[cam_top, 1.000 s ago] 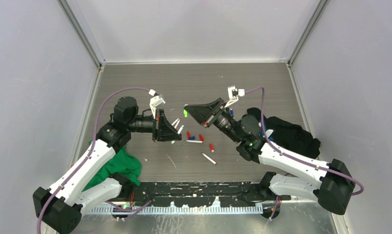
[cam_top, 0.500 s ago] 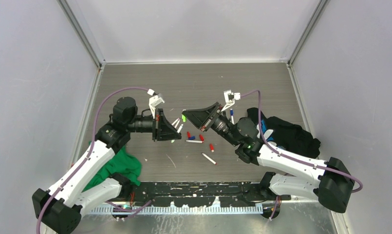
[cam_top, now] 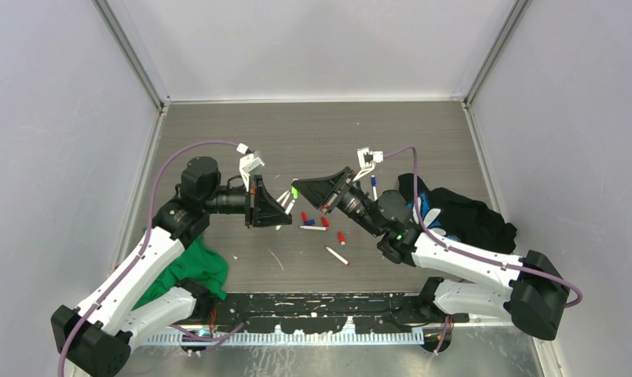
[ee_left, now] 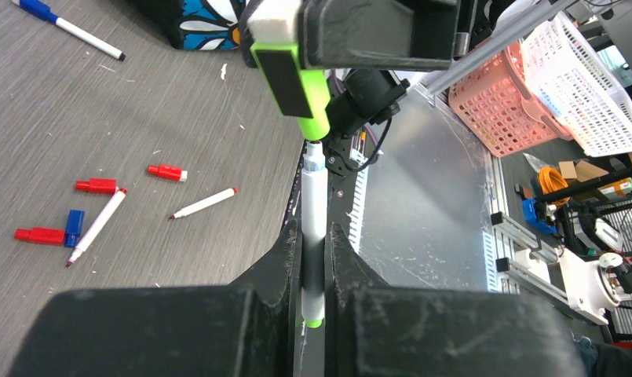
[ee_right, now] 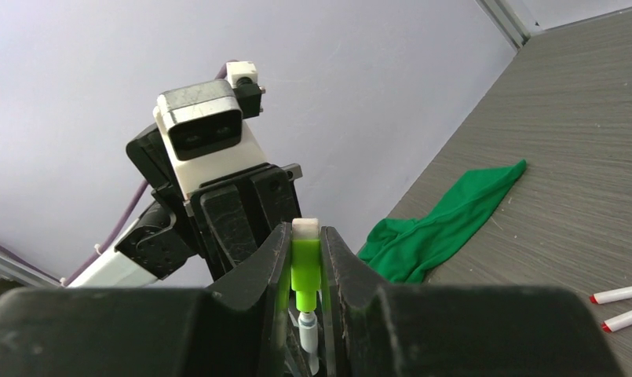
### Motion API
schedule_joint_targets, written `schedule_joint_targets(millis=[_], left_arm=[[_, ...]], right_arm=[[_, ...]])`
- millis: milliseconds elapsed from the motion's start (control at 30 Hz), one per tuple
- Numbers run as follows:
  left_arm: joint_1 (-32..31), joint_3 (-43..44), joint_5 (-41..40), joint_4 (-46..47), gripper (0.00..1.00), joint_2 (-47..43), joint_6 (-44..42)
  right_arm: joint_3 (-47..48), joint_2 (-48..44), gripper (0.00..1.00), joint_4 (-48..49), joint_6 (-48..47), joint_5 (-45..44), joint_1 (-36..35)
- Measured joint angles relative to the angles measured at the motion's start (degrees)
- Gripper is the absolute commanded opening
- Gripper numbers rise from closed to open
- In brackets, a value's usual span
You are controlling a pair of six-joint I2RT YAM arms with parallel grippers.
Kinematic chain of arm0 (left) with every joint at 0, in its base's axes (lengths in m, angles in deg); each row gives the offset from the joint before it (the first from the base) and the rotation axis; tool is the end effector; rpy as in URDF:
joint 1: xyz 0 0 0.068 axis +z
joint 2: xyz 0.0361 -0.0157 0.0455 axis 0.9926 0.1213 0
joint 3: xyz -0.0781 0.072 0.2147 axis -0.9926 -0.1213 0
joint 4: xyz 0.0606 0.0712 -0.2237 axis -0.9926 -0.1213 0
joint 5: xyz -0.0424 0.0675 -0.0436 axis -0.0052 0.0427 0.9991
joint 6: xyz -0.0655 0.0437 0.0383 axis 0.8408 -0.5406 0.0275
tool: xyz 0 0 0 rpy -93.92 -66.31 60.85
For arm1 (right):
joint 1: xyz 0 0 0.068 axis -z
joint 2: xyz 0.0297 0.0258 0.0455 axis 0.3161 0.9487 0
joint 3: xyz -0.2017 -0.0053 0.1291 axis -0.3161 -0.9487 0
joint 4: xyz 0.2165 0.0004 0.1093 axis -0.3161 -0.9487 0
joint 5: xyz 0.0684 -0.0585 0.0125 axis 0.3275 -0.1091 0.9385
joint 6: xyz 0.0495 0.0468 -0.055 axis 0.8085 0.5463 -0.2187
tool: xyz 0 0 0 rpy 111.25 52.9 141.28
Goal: Insert the pens into the pen caps
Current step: Press the pen cap onto the pen.
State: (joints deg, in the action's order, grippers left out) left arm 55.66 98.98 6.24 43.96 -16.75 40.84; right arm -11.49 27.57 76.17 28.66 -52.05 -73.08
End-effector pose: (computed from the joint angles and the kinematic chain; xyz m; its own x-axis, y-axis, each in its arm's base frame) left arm 0.1663 -0.1590 0.3000 -0.5708 0.0923 -0.8159 0.8169 0.1643 -0.5529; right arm 0.1663 0.2313 0.3153 -0.4831 0.6021 -0.6357 -0.6625 0.2234 0.7150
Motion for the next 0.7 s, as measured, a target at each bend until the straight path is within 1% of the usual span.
schedule_joint_targets(millis=[700], left_arm=[[-0.02, -0.02, -1.81, -0.09, 0.0, -0.15, -0.22]], right_arm=[[0.0, 0.94, 0.01, -0.02, 0.0, -0.04, -0.07]])
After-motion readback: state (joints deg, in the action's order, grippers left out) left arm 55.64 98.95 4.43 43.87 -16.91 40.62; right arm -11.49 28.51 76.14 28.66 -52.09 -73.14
